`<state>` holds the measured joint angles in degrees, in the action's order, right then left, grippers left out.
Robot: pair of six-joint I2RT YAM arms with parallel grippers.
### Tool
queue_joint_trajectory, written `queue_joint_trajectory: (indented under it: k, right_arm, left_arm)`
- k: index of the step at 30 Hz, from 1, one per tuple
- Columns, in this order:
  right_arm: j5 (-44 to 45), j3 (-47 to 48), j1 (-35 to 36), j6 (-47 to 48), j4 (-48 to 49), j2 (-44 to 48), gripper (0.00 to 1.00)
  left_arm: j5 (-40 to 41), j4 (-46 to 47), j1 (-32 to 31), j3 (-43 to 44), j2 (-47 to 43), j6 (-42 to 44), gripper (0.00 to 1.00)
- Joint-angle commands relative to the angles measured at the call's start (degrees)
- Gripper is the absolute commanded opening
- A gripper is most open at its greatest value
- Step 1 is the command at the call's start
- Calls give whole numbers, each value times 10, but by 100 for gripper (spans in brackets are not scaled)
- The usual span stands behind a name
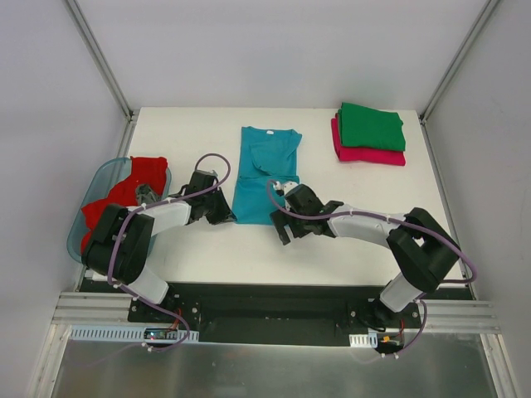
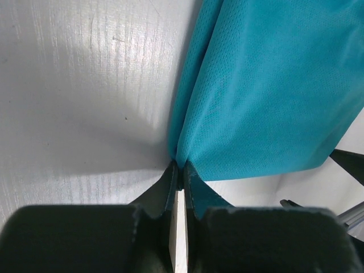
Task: Fold and stack the t-shirts
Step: Grab one side of the 2/3 rectangular tshirt with both arms
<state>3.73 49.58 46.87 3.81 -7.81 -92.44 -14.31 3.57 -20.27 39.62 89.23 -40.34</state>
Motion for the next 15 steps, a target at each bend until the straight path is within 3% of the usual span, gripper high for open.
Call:
queue_joint_trajectory:
  k: [1, 5, 9, 13, 15]
  right_arm:
    - [11, -3, 1, -18, 26, 5, 95]
    - [2, 3, -1, -26, 34, -9, 89]
    - [-18, 11, -15, -20, 38, -29, 73]
    - [-31, 8, -28, -14, 54, -42, 67]
    - [-65, 8, -28, -7, 60, -47, 56]
  left_arm:
    - [26, -11, -4, -15, -13, -2, 0]
    - [29, -11, -3, -19, -25, -4, 0]
    - [31, -11, -4, -19, -24, -4, 0]
    - [27, -11, -4, -15, -16, -5, 0]
    - [28, -11, -3, -14, -14, -5, 0]
